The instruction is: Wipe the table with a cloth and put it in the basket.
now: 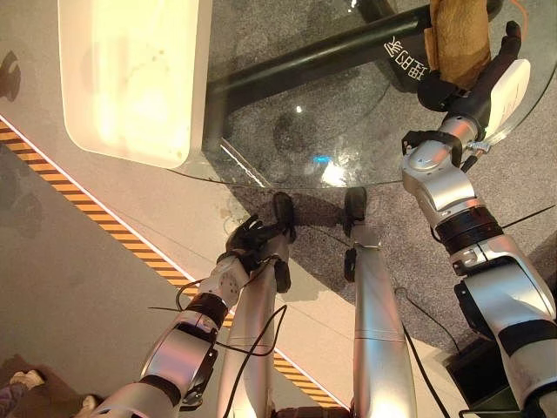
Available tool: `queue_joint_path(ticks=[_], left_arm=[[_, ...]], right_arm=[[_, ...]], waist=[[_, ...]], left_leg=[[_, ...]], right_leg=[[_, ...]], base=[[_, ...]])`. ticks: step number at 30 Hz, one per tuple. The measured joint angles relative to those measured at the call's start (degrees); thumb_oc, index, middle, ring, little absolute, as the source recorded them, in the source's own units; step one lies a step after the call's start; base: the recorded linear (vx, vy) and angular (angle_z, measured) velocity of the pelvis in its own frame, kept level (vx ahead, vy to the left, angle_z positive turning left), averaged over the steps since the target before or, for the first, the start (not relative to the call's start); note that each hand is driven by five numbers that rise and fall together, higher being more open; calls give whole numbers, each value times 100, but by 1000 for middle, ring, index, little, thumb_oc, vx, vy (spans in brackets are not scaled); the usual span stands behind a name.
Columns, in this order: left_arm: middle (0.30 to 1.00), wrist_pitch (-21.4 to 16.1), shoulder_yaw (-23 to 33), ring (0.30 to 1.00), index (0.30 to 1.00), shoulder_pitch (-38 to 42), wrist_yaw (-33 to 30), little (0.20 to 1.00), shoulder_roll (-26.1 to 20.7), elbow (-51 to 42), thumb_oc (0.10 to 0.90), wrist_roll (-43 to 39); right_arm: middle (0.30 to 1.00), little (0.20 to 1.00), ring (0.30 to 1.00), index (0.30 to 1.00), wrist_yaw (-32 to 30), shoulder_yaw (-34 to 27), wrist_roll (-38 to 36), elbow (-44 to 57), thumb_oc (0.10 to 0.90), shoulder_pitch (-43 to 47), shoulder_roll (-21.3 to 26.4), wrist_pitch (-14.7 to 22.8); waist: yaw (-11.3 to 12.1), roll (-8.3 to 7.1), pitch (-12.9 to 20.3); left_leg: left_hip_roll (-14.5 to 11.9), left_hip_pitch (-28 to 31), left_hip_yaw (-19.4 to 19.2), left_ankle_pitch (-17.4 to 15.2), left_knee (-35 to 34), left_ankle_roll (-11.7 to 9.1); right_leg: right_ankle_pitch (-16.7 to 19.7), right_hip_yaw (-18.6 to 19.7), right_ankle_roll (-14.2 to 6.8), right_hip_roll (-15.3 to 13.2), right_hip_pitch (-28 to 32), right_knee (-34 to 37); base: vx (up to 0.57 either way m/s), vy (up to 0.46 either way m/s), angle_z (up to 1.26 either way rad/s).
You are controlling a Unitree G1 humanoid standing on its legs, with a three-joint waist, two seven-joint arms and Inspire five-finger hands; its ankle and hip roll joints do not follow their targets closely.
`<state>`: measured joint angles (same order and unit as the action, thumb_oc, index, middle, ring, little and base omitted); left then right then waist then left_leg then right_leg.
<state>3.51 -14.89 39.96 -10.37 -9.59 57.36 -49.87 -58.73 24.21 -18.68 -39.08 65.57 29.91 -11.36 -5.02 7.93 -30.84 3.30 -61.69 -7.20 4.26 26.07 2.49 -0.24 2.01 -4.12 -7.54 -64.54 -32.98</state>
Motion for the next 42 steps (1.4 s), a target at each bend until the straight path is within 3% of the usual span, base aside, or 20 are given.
queue_joint_path(ticks=[9, 27, 36, 42], left_arm=[[900, 42, 2, 900, 900, 87, 3, 900, -31, 11, 800, -1], [900, 204, 35, 900, 900, 119, -6, 900, -100, -15, 800, -110], [900, 253, 105, 900, 900, 114, -45, 900, -68, -150, 800, -102], [900, 215, 82, 900, 900, 97, -14, 900, -9, -181, 800, -97]], right_arm=[[300, 200, 300, 300, 311, 75, -265, -348, 100, 380, 423, -85], [300, 200, 300, 300, 416, 51, -363, -25, 100, 391, 430, -77], [300, 200, 300, 300, 1361, 103, 142, 527, 100, 382, 504, -434], [300, 200, 300, 300, 2309, 721, 368, 1229, 100, 360, 498, -591]], waist=[[18, 3, 4], [-8, 37, 26], [-23, 41, 24], [-20, 41, 24]], left_leg=[[84, -62, 155, 52, -109, -78], [85, -48, 316, 77, -205, -113], [83, -28, 360, 109, -268, -158], [77, 14, 467, 143, -317, -207]], right_leg=[[-1, 9, -1, 11, -45, 42], [0, 86, -1, 159, -46, 23], [-26, 89, 3, 188, -46, 12], [-126, 9, 88, 200, -44, -94]], base=[[3, -14, 5], [3, 10, 0], [0, 0, 0], [-9, -4, 5]])
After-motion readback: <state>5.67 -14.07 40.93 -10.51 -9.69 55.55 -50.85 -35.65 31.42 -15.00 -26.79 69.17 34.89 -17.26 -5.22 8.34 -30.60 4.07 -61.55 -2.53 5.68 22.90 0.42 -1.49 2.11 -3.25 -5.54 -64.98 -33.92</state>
